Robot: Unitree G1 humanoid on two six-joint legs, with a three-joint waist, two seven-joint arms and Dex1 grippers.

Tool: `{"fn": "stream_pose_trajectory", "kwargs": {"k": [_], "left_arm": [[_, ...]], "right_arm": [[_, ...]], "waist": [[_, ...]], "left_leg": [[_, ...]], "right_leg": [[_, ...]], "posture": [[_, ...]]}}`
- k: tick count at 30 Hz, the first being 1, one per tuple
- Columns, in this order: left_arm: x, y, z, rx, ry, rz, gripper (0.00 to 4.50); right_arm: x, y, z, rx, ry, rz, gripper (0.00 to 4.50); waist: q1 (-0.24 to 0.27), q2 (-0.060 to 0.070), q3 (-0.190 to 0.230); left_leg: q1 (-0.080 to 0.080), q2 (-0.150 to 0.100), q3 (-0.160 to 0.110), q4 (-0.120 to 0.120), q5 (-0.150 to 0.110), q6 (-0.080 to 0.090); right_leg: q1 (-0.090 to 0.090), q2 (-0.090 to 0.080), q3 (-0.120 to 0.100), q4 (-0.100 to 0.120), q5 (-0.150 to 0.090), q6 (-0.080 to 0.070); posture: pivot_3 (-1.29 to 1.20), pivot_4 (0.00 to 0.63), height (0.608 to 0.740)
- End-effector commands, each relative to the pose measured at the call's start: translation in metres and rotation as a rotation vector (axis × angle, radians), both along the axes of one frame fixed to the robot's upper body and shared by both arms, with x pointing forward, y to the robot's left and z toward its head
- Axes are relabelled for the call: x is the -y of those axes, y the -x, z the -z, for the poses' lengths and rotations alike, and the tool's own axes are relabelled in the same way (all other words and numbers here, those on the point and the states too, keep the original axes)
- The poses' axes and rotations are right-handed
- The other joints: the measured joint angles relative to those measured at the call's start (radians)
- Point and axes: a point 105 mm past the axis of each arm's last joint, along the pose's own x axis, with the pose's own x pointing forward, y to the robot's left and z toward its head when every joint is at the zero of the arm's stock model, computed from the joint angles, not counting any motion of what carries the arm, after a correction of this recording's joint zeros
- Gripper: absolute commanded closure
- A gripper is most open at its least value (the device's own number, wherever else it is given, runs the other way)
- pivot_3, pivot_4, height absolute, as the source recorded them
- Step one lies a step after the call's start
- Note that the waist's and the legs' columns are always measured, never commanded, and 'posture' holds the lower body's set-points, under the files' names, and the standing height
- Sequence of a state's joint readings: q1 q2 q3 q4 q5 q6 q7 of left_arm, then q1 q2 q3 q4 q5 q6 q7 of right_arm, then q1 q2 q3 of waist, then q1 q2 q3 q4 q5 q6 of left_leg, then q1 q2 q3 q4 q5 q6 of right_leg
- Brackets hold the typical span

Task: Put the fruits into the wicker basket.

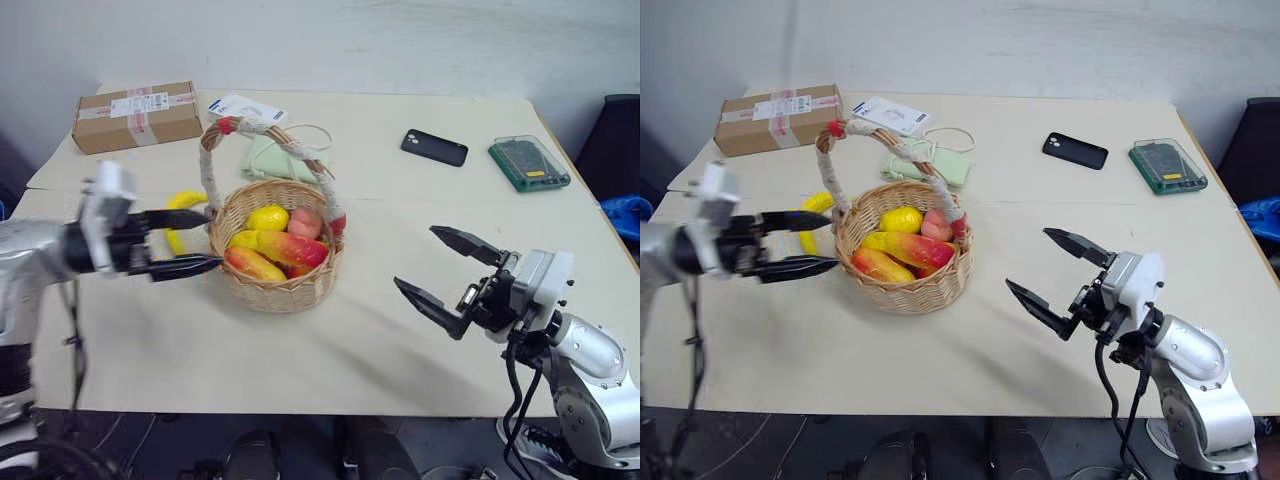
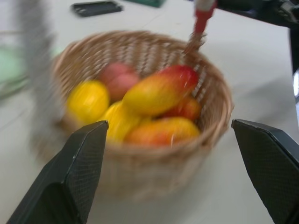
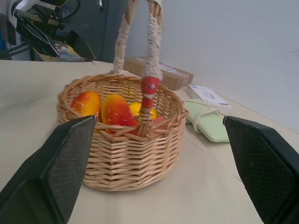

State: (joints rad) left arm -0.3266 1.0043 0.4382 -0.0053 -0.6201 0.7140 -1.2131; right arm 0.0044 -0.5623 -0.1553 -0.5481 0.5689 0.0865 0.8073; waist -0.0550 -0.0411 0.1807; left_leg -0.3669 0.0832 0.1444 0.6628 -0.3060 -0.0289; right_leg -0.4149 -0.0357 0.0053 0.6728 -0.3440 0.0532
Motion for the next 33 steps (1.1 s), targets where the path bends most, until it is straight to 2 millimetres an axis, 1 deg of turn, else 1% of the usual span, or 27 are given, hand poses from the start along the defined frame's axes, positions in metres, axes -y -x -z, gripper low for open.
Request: {"fn": "stream_pose_trajectory", "kwargs": {"k": [1, 3, 4, 6, 7, 8, 10, 13, 15, 16, 20, 22, 24, 26, 29, 33], "left_arm": [[-0.072, 0.007, -0.002, 0.028, 0.081, -0.303, 0.06], [-0.12, 0.013, 0.015, 0.004, 0.099, -0.538, 0.02], [-0.137, 0.018, 0.022, -0.007, 0.092, -0.62, 0.02], [-0.169, 0.033, 0.042, -0.029, 0.035, -0.768, 0.02], [-0.181, 0.04, 0.049, -0.042, 0.018, -0.824, 0.02], [-0.189, 0.045, 0.054, -0.05, 0.008, -0.864, 0.02], [-0.197, 0.046, 0.06, -0.063, 0.0, -0.923, 0.02], [-0.18, 0.029, 0.06, -0.091, 0.037, -0.869, 0.02], [-0.16, 0.011, 0.051, -0.098, 0.083, -0.793, 0.02], [-0.147, -0.001, 0.047, -0.125, 0.09, -0.762, 0.02], [-0.1, -0.042, 0.036, -0.168, 0.019, -0.644, 0.02], [-0.077, -0.063, 0.037, -0.251, 0.009, -0.625, 0.02], [-0.065, -0.082, 0.042, -0.324, 0.004, -0.673, 0.02], [-0.056, -0.102, 0.047, -0.326, -0.013, -0.715, 0.02], [-0.047, -0.124, 0.057, -0.316, -0.037, -0.774, 0.02], [-0.037, -0.138, 0.072, -0.325, -0.088, -0.812, 0.02]], "right_arm": [[-0.011, 0.009, -0.008, 0.08, 0.015, -0.09, 0.0], [-0.02, 0.013, -0.009, 0.101, 0.015, -0.139, 0.0], [-0.023, 0.014, -0.008, 0.109, 0.018, -0.158, 0.0], [-0.03, 0.018, -0.009, 0.142, 0.02, -0.179, 0.0], [-0.033, 0.018, -0.009, 0.156, 0.022, -0.182, 0.0], [-0.036, 0.019, -0.008, 0.162, 0.022, -0.189, 0.0], [-0.039, 0.017, -0.007, 0.175, 0.016, -0.183, 0.0], [-0.038, 0.013, -0.01, 0.205, 0.005, -0.147, 0.0], [-0.035, 0.011, -0.011, 0.208, 0.01, -0.134, 0.0], [-0.033, 0.009, -0.01, 0.206, 0.015, -0.125, 0.0], [-0.029, 0.002, -0.008, 0.204, 0.025, -0.096, 0.0], [-0.029, -0.001, -0.01, 0.207, 0.021, -0.085, 0.0], [-0.03, -0.003, -0.011, 0.207, 0.02, -0.082, 0.0], [-0.031, -0.005, -0.012, 0.207, 0.022, -0.076, 0.0], [-0.031, -0.008, -0.012, 0.203, 0.02, -0.062, 0.0], [-0.027, -0.011, -0.017, 0.201, -0.003, -0.02, 0.0]], "waist": [[0.001, 0.0, 0.0], [0.001, 0.0, 0.0], [0.001, 0.0, 0.0], [0.001, 0.0, 0.0], [0.001, -0.001, -0.001], [0.001, -0.002, -0.001], [0.003, -0.005, -0.002], [0.024, -0.008, -0.004], [0.034, -0.009, -0.005], [0.038, -0.01, -0.005], [0.047, -0.012, -0.007], [0.048, -0.011, -0.006], [0.048, -0.01, -0.006], [0.042, -0.01, -0.006], [0.024, -0.01, -0.006], [0.023, -0.01, -0.005]], "left_leg": [[0.0, -0.001, 0.0, 0.0, 0.0, 0.001], [0.001, -0.001, 0.0, 0.0, -0.002, 0.003], [0.001, -0.001, 0.0, 0.0, -0.002, 0.004], [0.0, -0.001, 0.0, 0.0, -0.003, 0.004], [0.0, -0.001, 0.0, 0.0, -0.003, 0.004], [-0.001, -0.001, 0.0, 0.0, -0.004, 0.005], [-0.001, -0.001, 0.0, 0.0, -0.005, 0.006], [-0.002, -0.002, -0.003, 0.0, -0.008, 0.007], [-0.002, -0.002, -0.003, 0.0, -0.007, 0.007], [-0.002, -0.002, -0.003, 0.0, -0.007, 0.007], [-0.002, -0.002, -0.003, 0.0, -0.006, 0.006], [-0.002, -0.003, -0.001, 0.0, -0.006, 0.005], [-0.002, -0.003, 0.0, 0.001, -0.006, 0.005], [-0.001, -0.004, 0.002, 0.002, -0.005, 0.004], [-0.002, -0.003, 0.003, 0.002, -0.004, 0.003], [-0.002, -0.001, 0.005, 0.002, -0.003, 0.002]], "right_leg": [[0.0, -0.001, -0.001, 0.0, 0.0, 0.0], [0.0, -0.003, -0.003, 0.0, 0.0, 0.0], [0.0, -0.004, -0.003, 0.0, 0.0, 0.0], [0.0, -0.005, -0.004, -0.001, 0.0, 0.0], [0.0, -0.005, -0.004, -0.002, 0.0, 0.0], [0.0, -0.006, -0.004, -0.003, 0.0, 0.0], [0.0, -0.007, -0.005, -0.004, 0.0, 0.0], [0.002, -0.009, -0.01, -0.006, 0.0, -0.001], [0.004, -0.01, -0.011, -0.007, 0.001, -0.002], [0.004, -0.011, -0.013, -0.007, 0.001, -0.002], [0.005, -0.011, -0.013, -0.006, 0.001, -0.002], [0.004, -0.01, -0.012, -0.006, 0.001, -0.002], [0.003, -0.008, -0.011, -0.005, 0.001, -0.002], [0.002, -0.006, -0.009, -0.004, 0.001, -0.001], [0.001, -0.004, -0.007, -0.004, 0.001, -0.001], [-0.001, -0.003, -0.005, -0.002, 0.001, -0.001]], "posture": [[0.0, 0.15, 0.74], [0.0, 0.15, 0.74], [0.0, 0.15, 0.74], [0.0, 0.15, 0.74], [0.0, 0.15, 0.74], [0.0, 0.15, 0.74], [0.0, 0.15, 0.74], [0.0, 0.15, 0.74], [0.0, 0.15, 0.74], [0.0, 0.15, 0.74], [0.0, 0.15, 0.74], [0.0, 0.15, 0.74], [0.0, 0.15, 0.74], [0.0, 0.15, 0.74], [0.0, 0.15, 0.74], [0.0, 0.15, 0.74]]}}
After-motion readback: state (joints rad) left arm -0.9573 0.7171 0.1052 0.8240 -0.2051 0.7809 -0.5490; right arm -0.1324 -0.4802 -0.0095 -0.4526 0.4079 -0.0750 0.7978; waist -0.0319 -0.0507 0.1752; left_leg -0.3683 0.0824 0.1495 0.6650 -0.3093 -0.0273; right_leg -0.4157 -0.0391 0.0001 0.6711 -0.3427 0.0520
